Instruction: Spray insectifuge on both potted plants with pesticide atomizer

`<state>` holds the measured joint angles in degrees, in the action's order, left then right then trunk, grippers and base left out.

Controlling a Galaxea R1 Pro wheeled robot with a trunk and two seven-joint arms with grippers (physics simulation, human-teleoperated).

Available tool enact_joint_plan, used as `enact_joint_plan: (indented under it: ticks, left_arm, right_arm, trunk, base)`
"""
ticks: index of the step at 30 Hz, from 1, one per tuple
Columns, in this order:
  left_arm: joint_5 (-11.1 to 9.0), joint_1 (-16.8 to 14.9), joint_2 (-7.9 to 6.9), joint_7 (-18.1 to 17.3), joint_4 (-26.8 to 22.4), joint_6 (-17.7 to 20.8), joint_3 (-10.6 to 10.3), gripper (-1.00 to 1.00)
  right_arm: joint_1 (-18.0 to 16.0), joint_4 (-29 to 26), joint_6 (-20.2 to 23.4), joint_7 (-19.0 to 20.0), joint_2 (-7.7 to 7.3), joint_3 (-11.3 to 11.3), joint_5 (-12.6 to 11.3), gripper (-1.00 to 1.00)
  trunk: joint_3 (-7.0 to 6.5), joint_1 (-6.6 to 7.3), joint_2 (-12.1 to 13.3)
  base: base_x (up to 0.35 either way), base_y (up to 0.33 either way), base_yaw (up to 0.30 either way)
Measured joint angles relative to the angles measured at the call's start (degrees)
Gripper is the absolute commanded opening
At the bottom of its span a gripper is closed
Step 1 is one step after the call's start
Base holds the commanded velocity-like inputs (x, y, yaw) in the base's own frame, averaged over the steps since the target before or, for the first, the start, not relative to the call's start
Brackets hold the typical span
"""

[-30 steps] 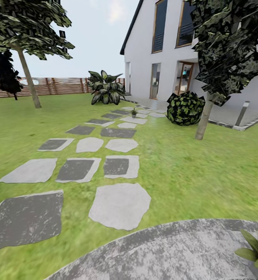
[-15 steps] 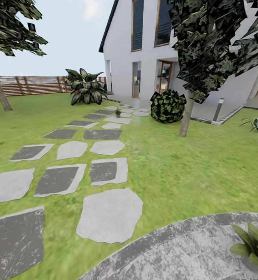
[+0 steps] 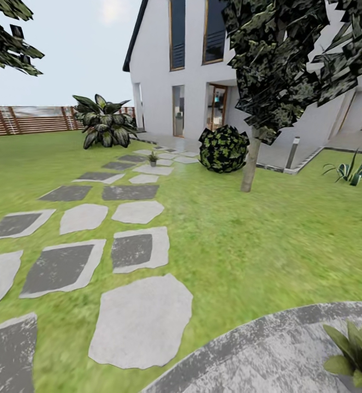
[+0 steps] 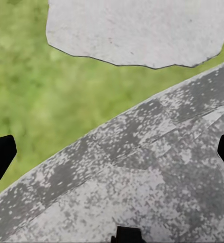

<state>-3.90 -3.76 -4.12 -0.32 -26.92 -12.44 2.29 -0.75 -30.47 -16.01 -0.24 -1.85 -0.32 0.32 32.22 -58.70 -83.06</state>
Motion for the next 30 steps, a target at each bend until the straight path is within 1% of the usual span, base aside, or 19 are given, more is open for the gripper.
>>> enact_joint_plan:
  ticks: [5,14,30]
  left_arm:
    - [-0.1,0.0,0.0,0.0,0.0,0.0,0.0,1.0]
    - [0.0,0.0,0.0,0.0,0.0,0.0,0.0,1.0]
    - [-0.1,0.0,0.05,0.0,0.0,0.0,0.0,1.0]
  right_arm:
    - [0.0,0.0,0.0,0.0,0.0,0.0,0.0,1.0]
    - [0.0,0.0,0.0,0.0,0.0,0.0,0.0,1.0]
    - [0.0,0.0,0.0,0.0,0.0,0.0,-0.1,1.0]
  trunk:
    - [0.0,0.0,0.0]
    - [0.0,0.0,0.0]
    - [0.0,0.0,0.0]
  base:
    - [0.337,0.067,-0.239]
    - [0.337,0.131,-0.264]
    - [0.314,0.191,-0.267]
